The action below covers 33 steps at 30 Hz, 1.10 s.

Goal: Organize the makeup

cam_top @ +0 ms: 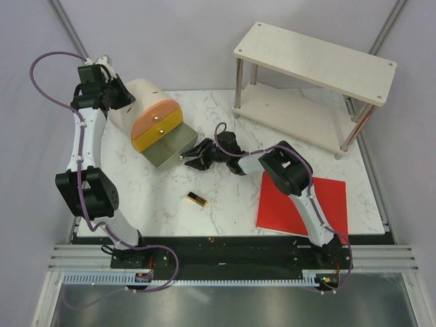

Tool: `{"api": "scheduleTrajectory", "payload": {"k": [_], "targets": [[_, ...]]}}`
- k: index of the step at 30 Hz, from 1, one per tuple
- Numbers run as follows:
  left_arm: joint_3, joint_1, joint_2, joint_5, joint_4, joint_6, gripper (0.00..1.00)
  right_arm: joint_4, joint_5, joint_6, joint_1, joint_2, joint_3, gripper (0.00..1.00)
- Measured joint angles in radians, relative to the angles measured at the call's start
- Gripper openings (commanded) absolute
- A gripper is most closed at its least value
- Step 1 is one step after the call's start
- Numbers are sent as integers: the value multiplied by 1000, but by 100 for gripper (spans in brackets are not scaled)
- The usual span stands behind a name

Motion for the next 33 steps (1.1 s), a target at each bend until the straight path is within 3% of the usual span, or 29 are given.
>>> {"api": "scheduleTrajectory", "payload": {"k": [6,12,18,25,29,33], "targets": [[0,0,1,12,0,0,18,-239,-47,-185,-51,-84,-17,53],[0,0,1,25,0,0,19,-704,5,-609,-97,-165,158,54],[0,0,2,38,0,0,19,-1011,118,-1046,-73,-265,318,56],[0,0,4,53,2,0,20,-1275,310,-1423,42,-328,396,56],[0,0,6,57,4,0,20,-1369,430,-1541,180,-331,367,57],[-2,0,8,58,13,0,20,-1435,491,-1600,311,-328,337,65]]}}
